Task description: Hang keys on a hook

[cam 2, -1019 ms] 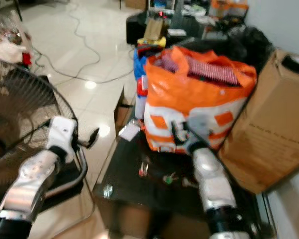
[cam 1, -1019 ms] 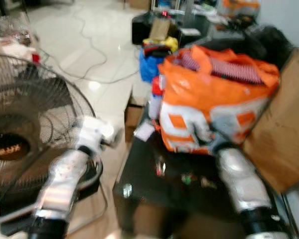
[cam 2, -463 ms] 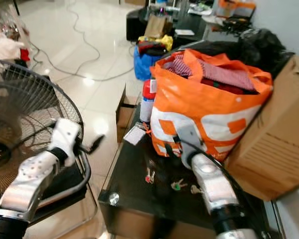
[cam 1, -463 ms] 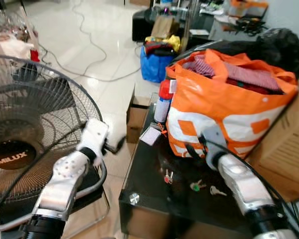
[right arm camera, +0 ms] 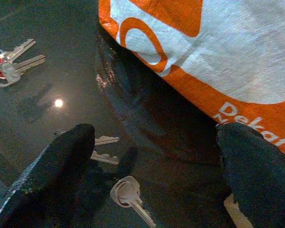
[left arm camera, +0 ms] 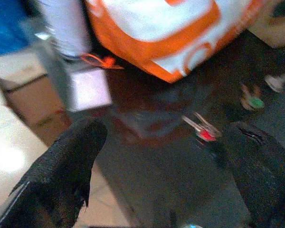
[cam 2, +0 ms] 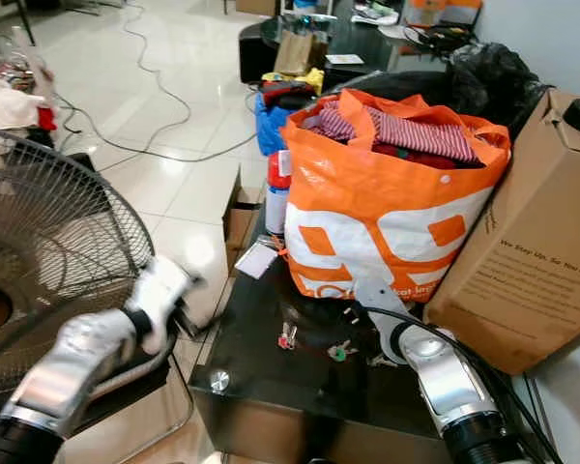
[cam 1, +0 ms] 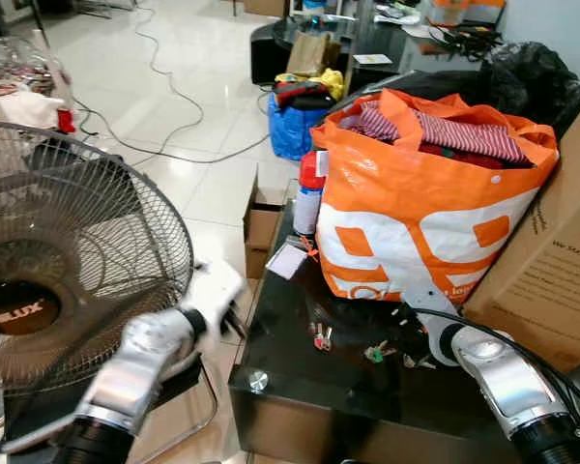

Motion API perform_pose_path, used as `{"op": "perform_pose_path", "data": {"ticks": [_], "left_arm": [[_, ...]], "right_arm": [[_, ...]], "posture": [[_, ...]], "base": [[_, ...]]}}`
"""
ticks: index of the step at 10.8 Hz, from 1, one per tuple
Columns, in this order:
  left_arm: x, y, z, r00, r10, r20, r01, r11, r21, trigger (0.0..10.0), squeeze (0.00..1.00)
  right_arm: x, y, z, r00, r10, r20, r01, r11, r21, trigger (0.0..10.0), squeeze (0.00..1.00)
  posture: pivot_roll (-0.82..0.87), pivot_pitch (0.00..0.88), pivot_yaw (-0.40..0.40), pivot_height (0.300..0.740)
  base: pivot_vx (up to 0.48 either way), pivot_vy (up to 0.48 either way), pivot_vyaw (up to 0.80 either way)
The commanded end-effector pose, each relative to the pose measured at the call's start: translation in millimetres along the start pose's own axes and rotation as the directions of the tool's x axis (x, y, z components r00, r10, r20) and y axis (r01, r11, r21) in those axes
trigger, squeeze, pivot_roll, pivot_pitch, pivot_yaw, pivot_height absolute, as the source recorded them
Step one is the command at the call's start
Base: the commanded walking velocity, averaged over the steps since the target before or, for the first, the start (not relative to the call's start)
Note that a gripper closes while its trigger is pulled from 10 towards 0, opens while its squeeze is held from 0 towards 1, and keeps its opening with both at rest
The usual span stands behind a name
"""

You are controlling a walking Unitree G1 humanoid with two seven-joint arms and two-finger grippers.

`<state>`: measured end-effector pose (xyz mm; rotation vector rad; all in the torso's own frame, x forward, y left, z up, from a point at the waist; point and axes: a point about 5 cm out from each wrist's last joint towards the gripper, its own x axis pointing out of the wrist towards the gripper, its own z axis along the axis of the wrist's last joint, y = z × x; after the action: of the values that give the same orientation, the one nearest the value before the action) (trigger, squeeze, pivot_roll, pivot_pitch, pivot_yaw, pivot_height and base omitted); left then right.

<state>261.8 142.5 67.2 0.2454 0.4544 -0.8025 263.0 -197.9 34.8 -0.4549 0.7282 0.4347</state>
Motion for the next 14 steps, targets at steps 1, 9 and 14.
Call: {"op": "perform_pose_path", "data": {"ticks": [1,9,14], "left_arm": [[2.3,-1.5,-0.9,0.998,-0.049,-0.035,0.050,0.999,0.005,10.0,0.00],[2.5,-39.5,-27.9,0.965,-0.219,-0.142,0.225,0.974,0.029,10.0,0.00],[-1.5,-34.7,-26.6,0.968,-0.212,-0.136,0.217,0.976,0.024,10.0,0.00]], "right_arm": [[4.5,5.5,-1.8,0.999,0.043,-0.015,-0.043,0.999,-0.009,10.0,0.00],[25.9,54.0,-23.6,0.998,0.059,-0.016,-0.058,0.997,0.058,10.0,0.00],[41.4,58.5,-19.8,0.999,0.033,-0.004,-0.032,0.986,0.163,0.6,0.00]], "posture": [[-0.12,0.000,-0.010,0.740],[-0.20,0.000,0.035,0.740],[-0.17,0.000,0.011,0.740]], "base": [[0.000,0.000,0.00],[0.000,0.000,0.00],[0.000,0.000,0.00]]}}
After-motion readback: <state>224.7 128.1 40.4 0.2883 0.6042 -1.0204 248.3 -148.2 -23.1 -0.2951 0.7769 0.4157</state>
